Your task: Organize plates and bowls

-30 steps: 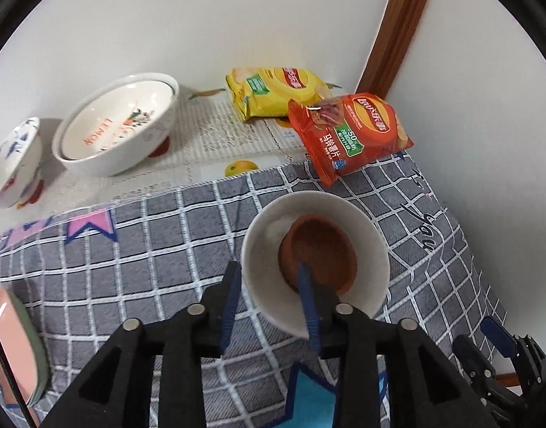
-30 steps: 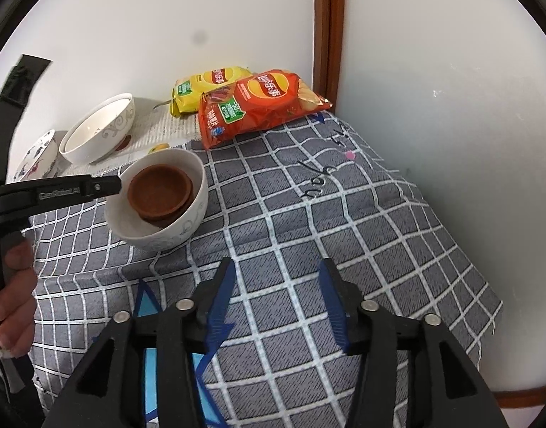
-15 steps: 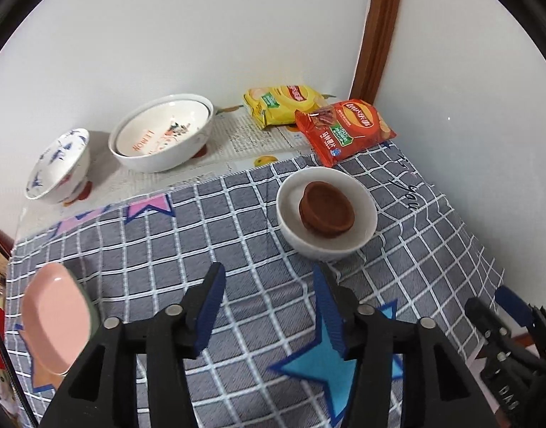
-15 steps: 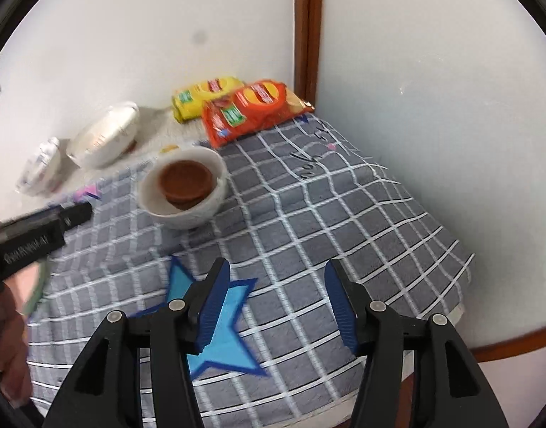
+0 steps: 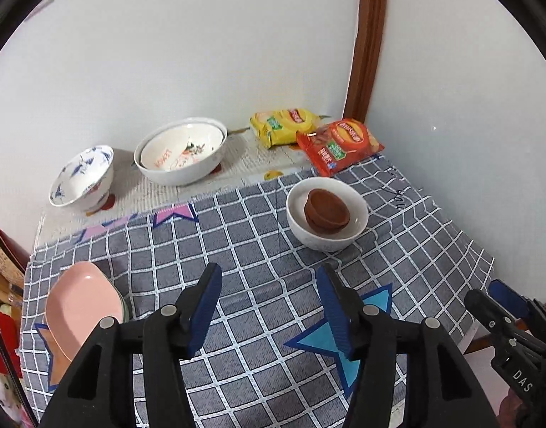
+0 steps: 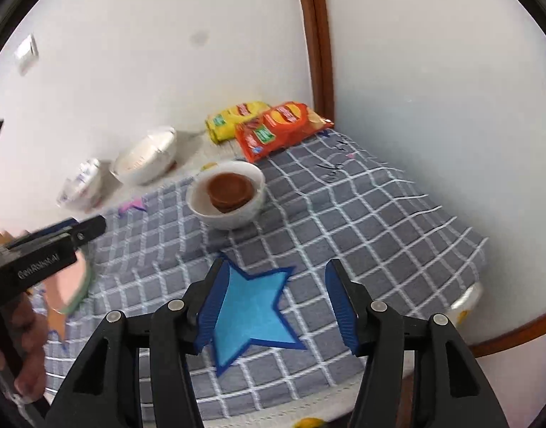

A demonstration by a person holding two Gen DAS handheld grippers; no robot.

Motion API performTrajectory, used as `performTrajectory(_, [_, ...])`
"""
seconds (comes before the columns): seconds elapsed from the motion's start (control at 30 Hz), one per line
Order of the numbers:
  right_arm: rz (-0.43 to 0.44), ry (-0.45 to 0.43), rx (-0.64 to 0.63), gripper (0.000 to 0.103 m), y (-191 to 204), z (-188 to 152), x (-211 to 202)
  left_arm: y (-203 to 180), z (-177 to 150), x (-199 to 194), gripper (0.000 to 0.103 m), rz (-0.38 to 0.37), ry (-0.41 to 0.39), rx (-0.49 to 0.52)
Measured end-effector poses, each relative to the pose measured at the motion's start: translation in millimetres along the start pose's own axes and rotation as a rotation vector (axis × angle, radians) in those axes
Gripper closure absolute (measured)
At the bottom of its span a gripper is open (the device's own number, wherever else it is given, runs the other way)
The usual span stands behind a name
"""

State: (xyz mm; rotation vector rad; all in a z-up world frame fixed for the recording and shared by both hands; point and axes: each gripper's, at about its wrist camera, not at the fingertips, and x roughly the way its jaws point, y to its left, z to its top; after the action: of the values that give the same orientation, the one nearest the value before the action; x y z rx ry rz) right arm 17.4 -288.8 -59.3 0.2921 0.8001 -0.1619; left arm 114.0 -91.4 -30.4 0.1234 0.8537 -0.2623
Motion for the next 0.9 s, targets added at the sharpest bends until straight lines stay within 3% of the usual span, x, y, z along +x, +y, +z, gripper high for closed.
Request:
performTrajectory(0.13, [0.068, -0.008, 0.043, 0.045, -8, 0, 1, -2, 0, -5, 0.050, -0.027, -0.018, -0.004])
performTrajectory(0.33, [0.028, 0.000, -0.038, 0.045, -1, 7, 10, 6, 0, 5, 0.050, -0.034, -0.010, -0.048])
performTrajectory(0.5, [0.051, 0.010, -0.067, 0.045, 5, 5, 21, 42, -5, 24, 0.050, 0.089, 0.006, -0.127])
performTrajectory(0.63, [0.061, 0.031, -0.086, 0.045, 15, 4, 36, 93, -20, 47, 0.050, 0.205, 0.072, -0.196])
performTrajectory(0.7, [0.068, 0.043, -0.094, 0.045, 22, 3, 44, 115, -30, 54, 0.050, 0.222, 0.099, -0.232])
performTrajectory(0.9, [0.150, 0.078, -0.242, 0.045, 85, -6, 70, 186, -62, 54, 0.050, 0.302, 0.124, -0.339])
